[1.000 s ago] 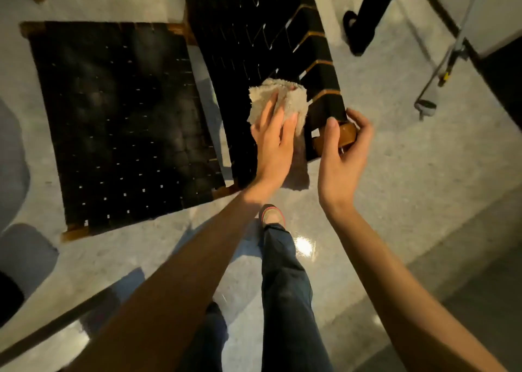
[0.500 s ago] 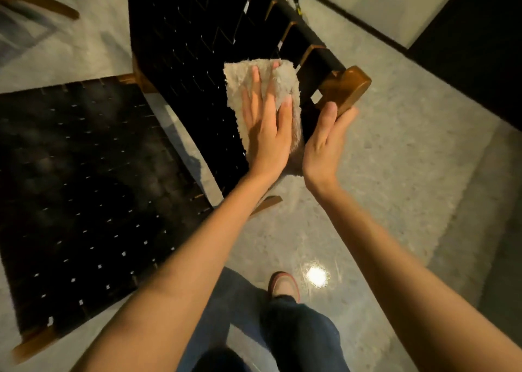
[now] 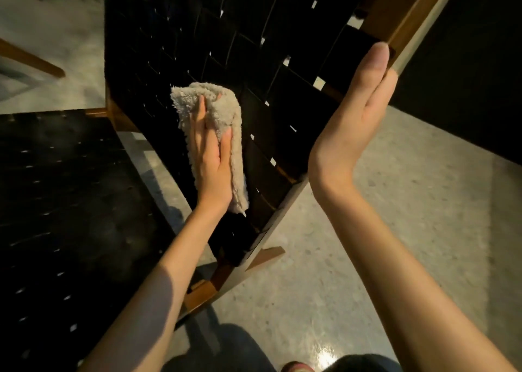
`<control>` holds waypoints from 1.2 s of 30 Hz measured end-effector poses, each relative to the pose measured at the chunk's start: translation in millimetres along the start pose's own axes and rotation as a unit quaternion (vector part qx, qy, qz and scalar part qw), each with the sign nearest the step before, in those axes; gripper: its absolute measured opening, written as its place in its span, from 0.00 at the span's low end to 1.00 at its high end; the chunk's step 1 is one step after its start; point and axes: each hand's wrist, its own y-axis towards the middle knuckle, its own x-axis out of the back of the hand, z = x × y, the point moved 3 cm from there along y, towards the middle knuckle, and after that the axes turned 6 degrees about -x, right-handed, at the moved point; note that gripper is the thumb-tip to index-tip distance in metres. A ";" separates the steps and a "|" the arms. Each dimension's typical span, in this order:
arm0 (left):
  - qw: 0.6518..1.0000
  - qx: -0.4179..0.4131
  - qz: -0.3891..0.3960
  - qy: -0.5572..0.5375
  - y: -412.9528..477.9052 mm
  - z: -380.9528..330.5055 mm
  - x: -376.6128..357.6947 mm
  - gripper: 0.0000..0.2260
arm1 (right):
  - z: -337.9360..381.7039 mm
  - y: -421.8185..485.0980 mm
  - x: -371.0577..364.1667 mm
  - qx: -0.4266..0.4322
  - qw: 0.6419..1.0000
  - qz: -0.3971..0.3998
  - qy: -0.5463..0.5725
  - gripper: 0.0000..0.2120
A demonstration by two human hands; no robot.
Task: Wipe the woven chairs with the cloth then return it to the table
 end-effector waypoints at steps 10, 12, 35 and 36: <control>0.999 -0.032 -0.019 -0.038 -13.7 26.5 7.4 0.25 | -2.5 -13.5 1.9 0.033 0.999 -0.017 0.012 0.13; 0.999 -0.022 -0.021 -0.036 -26.2 29.2 11.6 0.22 | -6.6 -23.1 2.4 0.026 0.999 -0.017 0.000 0.12; 0.978 -0.207 0.020 -0.017 37.4 -99.3 -34.1 0.20 | -29.3 -38.0 7.1 0.009 0.999 -0.035 -0.018 0.10; 0.980 -0.201 0.006 -0.011 31.8 -90.4 -30.7 0.19 | -32.7 -41.8 7.7 0.008 0.999 -0.034 -0.020 0.09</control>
